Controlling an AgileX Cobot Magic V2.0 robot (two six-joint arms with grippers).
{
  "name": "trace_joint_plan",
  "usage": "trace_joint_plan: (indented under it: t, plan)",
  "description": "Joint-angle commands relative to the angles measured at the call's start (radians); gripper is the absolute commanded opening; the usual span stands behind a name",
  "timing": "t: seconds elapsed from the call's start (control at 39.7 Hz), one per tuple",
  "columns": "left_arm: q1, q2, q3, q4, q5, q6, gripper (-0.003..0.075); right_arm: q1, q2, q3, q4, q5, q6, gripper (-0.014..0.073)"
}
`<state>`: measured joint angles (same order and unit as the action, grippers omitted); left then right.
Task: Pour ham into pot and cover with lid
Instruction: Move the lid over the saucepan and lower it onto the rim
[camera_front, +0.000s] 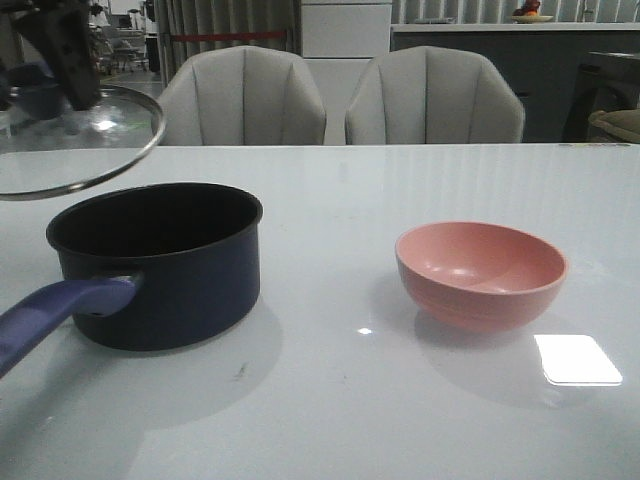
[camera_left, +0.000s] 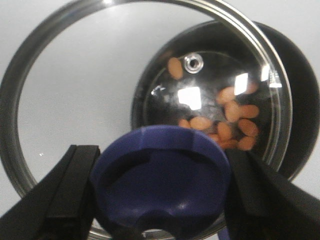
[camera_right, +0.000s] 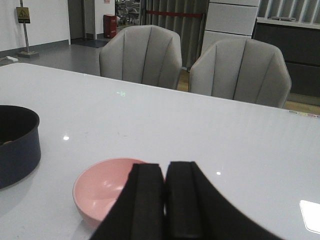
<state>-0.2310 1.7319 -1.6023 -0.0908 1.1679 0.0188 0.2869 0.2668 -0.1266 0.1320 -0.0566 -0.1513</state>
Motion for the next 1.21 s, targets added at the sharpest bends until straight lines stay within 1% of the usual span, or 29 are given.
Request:
trace_joint_plan:
  t: [0.0,0.13,0.28,0.35,0.55,0.71,0.88,0.98,1.08,1.18]
  plan:
    - [-0.049,-0.016,-0.037,-0.012,-0.031,0.006,0.0224,-0.001,0.007,-0.03,-0.008,-0.077,-0.009,0.0149]
    - [-0.083,0.013,-0.038,-0.039,-0.028,0.006,0.0224,-0.001,0.007,-0.03,-0.008,-0.075,-0.009,0.0149]
    - [-0.1,0.034,-0.038,-0.063,-0.024,0.006,0.0225,-0.001,0.007,-0.03,-0.008,-0.075,-0.009,0.0149]
    - [-0.1,0.045,-0.038,-0.084,-0.017,0.006,0.0225,-0.001,0.007,-0.03,-0.008,-0.075,-0.009,0.0149]
    - [-0.1,0.061,-0.059,-0.087,-0.017,0.006,0.0225,-0.001,0.007,-0.03,-0.008,-0.075,-0.009,0.0149]
    - [-0.1,0.071,-0.081,-0.132,-0.015,0.006,0.0226,-0.001,0.007,-0.03,-0.008,-0.075,-0.009,0.0149]
    - [-0.1,0.079,-0.095,-0.134,-0.003,0.006,0.0226,-0.001,0.007,-0.03,-0.008,-0.075,-0.009,0.0149]
    - [-0.1,0.091,-0.095,-0.132,0.025,0.006,0.0226,-0.001,0.007,-0.03,-0.008,-0.075,-0.009,0.0149]
    - [-0.1,0.105,-0.095,-0.132,0.018,0.006,0.0226,-0.001,0.007,-0.03,-0.008,-0.075,-0.009,0.0149]
    - [-0.1,0.107,-0.095,-0.134,-0.017,0.006,0.0226,-0.001,0.007,-0.03,-0.008,-0.075,-0.009,0.0149]
